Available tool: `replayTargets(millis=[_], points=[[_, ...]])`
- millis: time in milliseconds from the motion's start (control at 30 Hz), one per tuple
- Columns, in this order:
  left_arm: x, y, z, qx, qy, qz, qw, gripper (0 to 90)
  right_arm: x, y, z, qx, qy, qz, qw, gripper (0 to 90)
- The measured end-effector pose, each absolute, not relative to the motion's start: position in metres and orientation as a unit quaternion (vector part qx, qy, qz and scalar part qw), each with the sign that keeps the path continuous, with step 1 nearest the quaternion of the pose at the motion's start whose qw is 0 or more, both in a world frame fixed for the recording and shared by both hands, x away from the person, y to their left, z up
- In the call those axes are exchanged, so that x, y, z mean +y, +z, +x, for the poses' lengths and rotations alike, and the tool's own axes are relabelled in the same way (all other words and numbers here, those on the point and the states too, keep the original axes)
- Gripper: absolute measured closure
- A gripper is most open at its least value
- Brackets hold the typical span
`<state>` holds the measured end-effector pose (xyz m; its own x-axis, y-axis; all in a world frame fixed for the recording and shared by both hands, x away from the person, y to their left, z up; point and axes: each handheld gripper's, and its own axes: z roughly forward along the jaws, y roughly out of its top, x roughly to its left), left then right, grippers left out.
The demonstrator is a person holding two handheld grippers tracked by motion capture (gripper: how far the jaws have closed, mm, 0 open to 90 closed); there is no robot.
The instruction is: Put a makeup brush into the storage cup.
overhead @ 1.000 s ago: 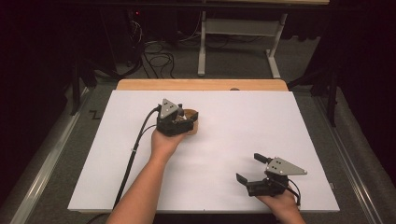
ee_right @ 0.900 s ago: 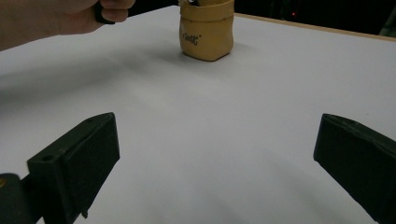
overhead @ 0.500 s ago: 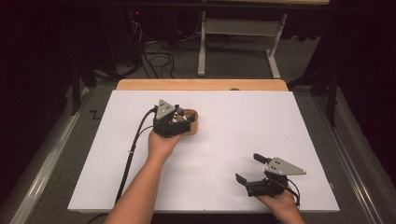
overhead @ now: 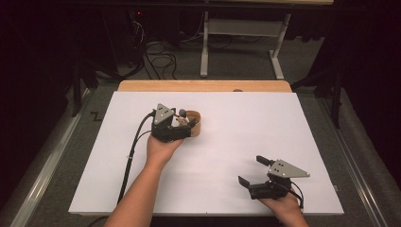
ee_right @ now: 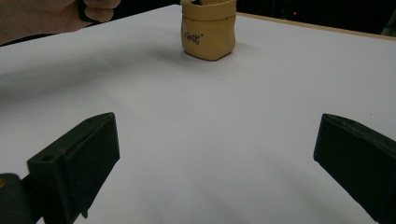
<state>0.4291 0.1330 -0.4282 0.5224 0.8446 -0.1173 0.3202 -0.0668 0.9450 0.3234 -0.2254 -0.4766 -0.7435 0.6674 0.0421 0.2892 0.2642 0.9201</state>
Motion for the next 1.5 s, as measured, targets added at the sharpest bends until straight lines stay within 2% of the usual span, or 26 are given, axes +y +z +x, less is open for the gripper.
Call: replayTargets(millis=[233, 767, 1033, 1500], points=[[0.136, -0.431, 0.422, 0.427, 0.242, 0.692, 0.53, 9.9, -0.225, -0.476, 0.323, 0.775, 0.523, 0.304, 0.184, 1.0], [0.148, -0.432, 0.402, 0.423, 0.24, 0.69, 0.536, 8.3, -0.224, -0.476, 0.323, 0.775, 0.521, 0.307, 0.185, 1.0], [0.156, -0.437, 0.393, 0.426, 0.238, 0.691, 0.533, 0.2, -0.225, -0.476, 0.323, 0.774, 0.522, 0.306, 0.186, 0.9], [0.177, -0.445, 0.352, 0.413, 0.243, 0.693, 0.538, 0.1, -0.228, -0.472, 0.322, 0.77, 0.525, 0.31, 0.188, 0.6]])
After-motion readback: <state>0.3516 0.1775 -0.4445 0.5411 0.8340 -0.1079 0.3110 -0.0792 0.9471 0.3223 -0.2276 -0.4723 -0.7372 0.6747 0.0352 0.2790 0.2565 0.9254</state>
